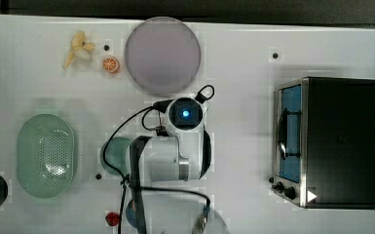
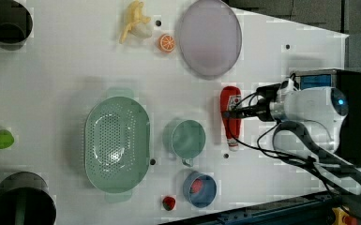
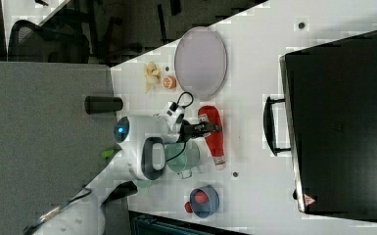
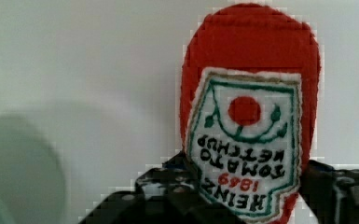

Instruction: Pick Ketchup from the table and place it in strainer.

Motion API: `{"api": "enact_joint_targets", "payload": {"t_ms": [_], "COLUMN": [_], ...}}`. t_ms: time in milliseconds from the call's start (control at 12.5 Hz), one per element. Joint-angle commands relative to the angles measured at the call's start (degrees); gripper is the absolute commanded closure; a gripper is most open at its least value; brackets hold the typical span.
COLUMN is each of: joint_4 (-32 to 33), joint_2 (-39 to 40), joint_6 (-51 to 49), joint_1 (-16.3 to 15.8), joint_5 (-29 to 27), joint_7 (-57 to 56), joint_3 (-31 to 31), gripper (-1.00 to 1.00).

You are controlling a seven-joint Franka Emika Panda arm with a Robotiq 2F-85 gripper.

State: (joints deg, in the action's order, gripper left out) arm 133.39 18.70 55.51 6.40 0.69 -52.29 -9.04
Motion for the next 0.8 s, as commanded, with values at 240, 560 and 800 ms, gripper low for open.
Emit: {"api": "enact_joint_targets", "payload": {"t_ms": [240,560,800], "joint_4": [-4.85,-8.31,-9.71], "joint_2": [-16.34,-24.33,-25.51], "joint_6": [-13.6,-27.95,-30.96], "joint_1": [-0.56,-1.12,-2.35], "joint_5": [-0.19,-0.33,-1.04], "joint_7": [2.67,12.14,22.68], "joint_3": [-3.88,-8.17,-14.32], "gripper": [-0.23,-0.23,-0.23]}}
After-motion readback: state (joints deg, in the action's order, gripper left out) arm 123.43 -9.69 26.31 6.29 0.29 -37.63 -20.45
